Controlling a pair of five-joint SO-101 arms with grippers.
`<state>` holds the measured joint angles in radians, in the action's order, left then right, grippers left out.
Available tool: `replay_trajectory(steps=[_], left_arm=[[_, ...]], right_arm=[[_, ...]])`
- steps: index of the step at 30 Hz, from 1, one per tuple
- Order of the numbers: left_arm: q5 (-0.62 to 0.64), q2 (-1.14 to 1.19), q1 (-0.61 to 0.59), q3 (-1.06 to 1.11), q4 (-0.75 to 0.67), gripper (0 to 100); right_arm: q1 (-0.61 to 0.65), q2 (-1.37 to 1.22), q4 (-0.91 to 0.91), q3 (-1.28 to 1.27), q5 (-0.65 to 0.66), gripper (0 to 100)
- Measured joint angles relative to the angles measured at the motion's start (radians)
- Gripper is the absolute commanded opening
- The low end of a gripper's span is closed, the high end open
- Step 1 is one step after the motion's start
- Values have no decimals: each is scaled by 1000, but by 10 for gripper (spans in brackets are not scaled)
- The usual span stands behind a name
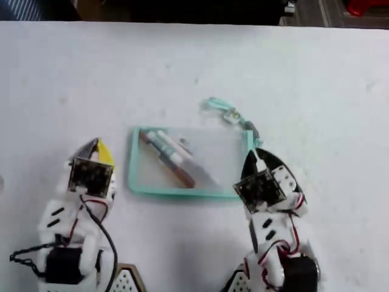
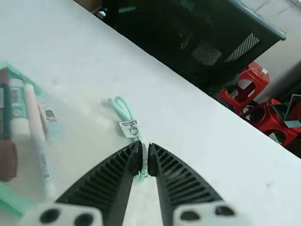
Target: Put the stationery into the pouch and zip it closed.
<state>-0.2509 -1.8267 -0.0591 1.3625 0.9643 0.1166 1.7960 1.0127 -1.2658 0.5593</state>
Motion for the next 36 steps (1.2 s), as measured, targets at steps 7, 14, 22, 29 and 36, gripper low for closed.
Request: replay_trajectory(steps=[7,14,22,29,36], left_arm=[[0,12,0,198,-160,23],[0,14,2,328,-322,23],[0,14,2,331,-325,23],[26,14,2,331,-210,24],[49,14,2,331,17,24]], right_arm=[[-44,0,-241,-288,0,17],[-43,-2,-387,-411,-184,21],[-23,-2,-373,-416,-318,21],[-20,-2,-273,-416,-298,21],[-20,-2,-98,-416,-298,21]])
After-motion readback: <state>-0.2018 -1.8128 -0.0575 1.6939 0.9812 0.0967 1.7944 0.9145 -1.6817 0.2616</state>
